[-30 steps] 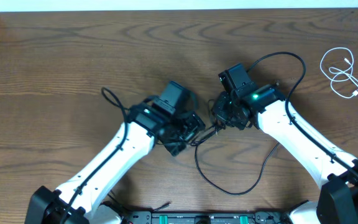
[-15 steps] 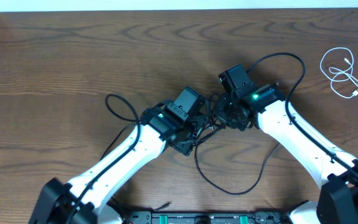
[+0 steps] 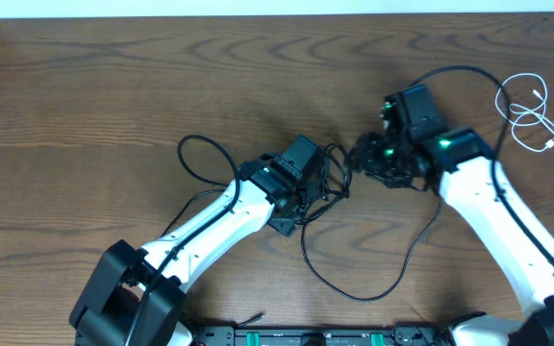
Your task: Untangle cables
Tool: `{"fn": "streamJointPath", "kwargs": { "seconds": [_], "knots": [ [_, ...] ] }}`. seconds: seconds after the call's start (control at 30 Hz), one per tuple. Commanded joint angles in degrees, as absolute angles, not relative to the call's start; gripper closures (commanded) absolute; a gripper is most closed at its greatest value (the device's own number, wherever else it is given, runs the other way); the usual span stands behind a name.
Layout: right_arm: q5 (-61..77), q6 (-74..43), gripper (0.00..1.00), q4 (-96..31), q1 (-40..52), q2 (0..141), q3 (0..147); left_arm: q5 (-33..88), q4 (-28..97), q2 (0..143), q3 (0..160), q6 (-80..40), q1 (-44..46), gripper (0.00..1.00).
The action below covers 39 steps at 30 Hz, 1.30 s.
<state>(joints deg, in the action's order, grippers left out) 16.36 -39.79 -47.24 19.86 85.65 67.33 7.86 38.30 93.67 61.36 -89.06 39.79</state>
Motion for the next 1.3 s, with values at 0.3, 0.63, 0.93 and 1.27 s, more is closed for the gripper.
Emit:
{"fn": "streamJointPath", "kwargs": {
  "seconds": [0.3, 0.63, 0.93, 1.27],
  "knots": [
    [4.56, -35.14, 0.25, -55.92, 17.43, 85.08, 67.37, 0.36, 44.18, 89.73, 66.57, -59.92, 30.63, 0.16],
    [-1.61, -36.21, 0.2, -56.07, 17.43, 86.46, 67.33, 2.74, 47.94, 89.34, 71.37, -58.89, 36.25, 0.15],
    [-1.61, -36.14, 0.12, -57.19, 16.16, 90.21, 67.31, 2.76, 46.04, 93.78, 71.37, -60.31, 41.19, 0.15],
    [-1.54, -36.14, 0.09, -60.69, 16.45, 92.16, 66.28, 2.96, 37.74, 101.16, 71.37, -63.07, 45.8, 0.16]
  ]
}}
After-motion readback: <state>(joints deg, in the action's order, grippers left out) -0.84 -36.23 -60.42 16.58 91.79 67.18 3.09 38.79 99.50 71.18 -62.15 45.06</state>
